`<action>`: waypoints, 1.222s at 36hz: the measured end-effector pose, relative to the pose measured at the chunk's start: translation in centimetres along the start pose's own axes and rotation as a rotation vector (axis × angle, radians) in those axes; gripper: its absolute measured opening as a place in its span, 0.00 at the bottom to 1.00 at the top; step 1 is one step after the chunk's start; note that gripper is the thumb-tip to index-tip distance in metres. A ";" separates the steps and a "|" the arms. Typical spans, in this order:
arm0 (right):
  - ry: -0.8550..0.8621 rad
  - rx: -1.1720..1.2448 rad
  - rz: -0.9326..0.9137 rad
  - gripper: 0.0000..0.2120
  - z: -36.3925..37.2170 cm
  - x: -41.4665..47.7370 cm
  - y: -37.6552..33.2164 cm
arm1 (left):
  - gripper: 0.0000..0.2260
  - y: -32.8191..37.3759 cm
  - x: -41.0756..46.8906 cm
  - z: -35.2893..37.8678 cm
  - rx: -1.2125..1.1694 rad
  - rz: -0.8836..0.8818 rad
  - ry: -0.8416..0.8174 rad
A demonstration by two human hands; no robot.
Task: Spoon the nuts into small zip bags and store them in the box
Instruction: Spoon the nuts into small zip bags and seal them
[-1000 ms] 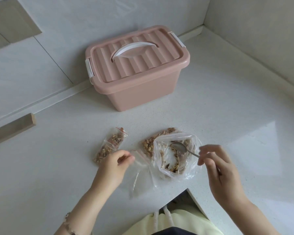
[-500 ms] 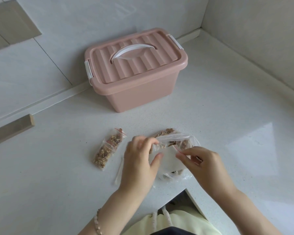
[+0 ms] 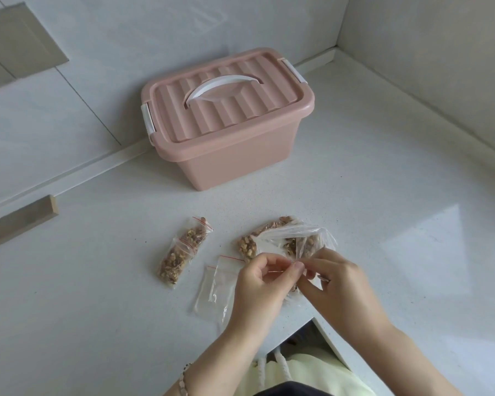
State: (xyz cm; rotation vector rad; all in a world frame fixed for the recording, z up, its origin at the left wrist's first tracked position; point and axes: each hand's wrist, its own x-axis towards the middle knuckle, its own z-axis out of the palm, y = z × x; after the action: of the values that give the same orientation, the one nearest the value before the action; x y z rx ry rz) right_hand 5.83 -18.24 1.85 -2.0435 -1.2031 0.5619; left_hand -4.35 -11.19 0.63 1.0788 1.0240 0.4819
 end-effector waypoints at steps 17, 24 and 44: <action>-0.110 0.206 0.020 0.09 -1.0 0.0 0.2 | 0.03 0.6 -0.2 -0.8 0.023 0.041 -0.037; -0.136 0.239 0.021 0.10 -1.1 0.1 1.1 | 0.05 0.6 -0.4 -0.7 0.049 0.058 -0.065; -0.034 0.136 0.122 0.05 0.0 0.0 0.5 | 0.15 -0.1 0.2 -0.5 0.294 0.089 -0.028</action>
State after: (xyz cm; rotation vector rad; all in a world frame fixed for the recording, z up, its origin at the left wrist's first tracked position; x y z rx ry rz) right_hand 6.14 -18.39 1.45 -2.0078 -1.0351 0.7196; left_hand -4.72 -10.81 0.36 1.3932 1.0468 0.3937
